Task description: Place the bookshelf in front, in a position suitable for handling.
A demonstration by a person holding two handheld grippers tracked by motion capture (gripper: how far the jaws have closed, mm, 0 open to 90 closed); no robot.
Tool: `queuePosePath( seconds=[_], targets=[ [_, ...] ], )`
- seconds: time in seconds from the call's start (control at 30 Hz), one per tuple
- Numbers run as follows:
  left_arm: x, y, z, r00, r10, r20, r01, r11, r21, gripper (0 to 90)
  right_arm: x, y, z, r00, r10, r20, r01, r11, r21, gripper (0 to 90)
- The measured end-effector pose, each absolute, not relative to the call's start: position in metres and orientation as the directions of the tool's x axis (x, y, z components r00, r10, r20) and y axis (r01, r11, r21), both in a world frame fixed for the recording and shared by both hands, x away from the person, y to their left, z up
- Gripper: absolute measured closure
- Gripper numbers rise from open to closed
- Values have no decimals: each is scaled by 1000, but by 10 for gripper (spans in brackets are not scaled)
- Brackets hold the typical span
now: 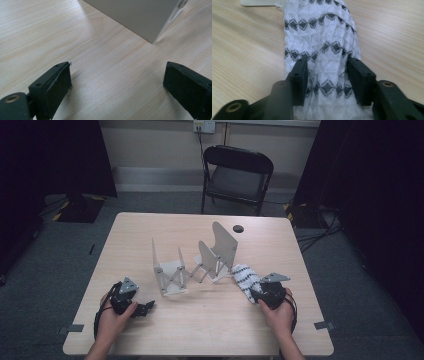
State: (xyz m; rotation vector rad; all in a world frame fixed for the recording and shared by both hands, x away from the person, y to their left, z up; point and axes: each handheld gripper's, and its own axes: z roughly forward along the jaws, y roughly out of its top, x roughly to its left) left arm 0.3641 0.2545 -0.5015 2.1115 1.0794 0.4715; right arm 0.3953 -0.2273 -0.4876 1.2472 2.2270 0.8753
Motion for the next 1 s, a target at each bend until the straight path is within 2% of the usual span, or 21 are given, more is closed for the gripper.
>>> queuePosePath(
  seconds=[0.1, 0.33, 0.7, 1.0],
  targets=[
    [364, 255, -502, 585, 811, 3, 553, -401, 730, 75, 395, -228, -485, -500, 862, -88, 585, 411, 699, 669],
    [364, 255, -502, 585, 811, 2, 553, -401, 730, 75, 394, -236, -483, -480, 877, -26, 606, 352, 713, 758],
    [364, 254, -501, 584, 811, 3, 553, -401, 730, 75, 399, -255, -452, -445, 895, 26, 606, 280, 745, 777],
    [364, 255, -502, 585, 811, 3, 553, -401, 730, 75, 422, -246, -401, -451, 892, -35, 544, 306, 781, 778]
  ],
)
